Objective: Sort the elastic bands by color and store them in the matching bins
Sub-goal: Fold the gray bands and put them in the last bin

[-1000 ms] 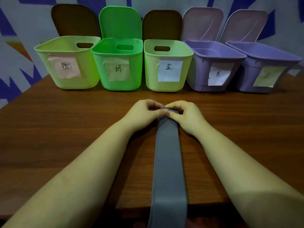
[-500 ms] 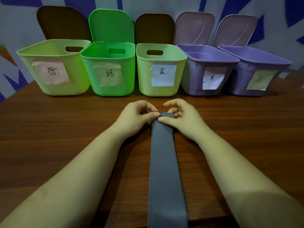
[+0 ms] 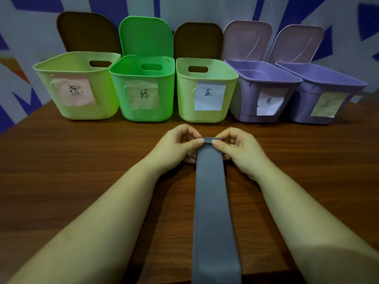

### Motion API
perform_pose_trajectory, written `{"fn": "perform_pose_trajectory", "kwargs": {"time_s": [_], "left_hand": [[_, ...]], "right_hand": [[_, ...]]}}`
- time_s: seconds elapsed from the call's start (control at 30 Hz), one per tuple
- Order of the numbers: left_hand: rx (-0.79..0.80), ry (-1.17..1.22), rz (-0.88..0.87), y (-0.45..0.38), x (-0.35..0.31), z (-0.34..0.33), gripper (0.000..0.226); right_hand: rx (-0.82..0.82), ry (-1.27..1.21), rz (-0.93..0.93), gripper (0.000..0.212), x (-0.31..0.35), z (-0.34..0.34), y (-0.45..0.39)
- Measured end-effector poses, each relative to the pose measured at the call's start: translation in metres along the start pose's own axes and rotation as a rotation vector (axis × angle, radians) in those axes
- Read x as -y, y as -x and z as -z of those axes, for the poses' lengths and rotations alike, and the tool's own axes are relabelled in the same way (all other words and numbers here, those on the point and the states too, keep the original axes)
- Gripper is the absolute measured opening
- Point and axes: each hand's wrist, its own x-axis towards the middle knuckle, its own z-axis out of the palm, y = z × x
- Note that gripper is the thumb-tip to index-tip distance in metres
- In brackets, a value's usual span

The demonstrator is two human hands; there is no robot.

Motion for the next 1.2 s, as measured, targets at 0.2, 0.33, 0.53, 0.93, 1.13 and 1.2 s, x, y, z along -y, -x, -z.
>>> {"fn": "perform_pose_trajectory", "kwargs": {"time_s": [0.2, 0.33, 0.53, 0.93, 1.13, 1.2], "left_hand": [[0.044, 0.03, -0.004, 0.0028, -0.0051, -0.0037, 0.007], [0.002, -0.011, -0.062, 0.0015, -0.0036, -0.0022, 0.012], [-0.02, 0.033, -0.055, 0.002, -0.0024, -0.001, 0.018], [0.01, 0.063, -0.044, 0.0033, -0.0037, -0.0011, 0.015], [-0.001, 0.087, 0.017, 0.0033, -0.0031, -0.0008, 0.017], [0.006, 0.084, 0.035, 0.003, -0.0028, 0.0, 0.019]], "right_hand": [[-0.02, 0.001, 0.033, 0.012, 0.0007, -0.0002, -0.0004], [0.001, -0.056, 0.006, 0.011, 0.0055, -0.002, 0.0029], [0.052, -0.098, -0.028, 0.014, 0.0082, -0.0012, 0.005], [0.031, -0.109, -0.085, 0.014, 0.005, -0.0014, 0.0035], [0.051, -0.097, -0.101, 0.014, 0.0062, 0.0004, 0.0037], [0.06, -0.096, -0.116, 0.017, 0.0039, 0.0004, 0.0023]]}}
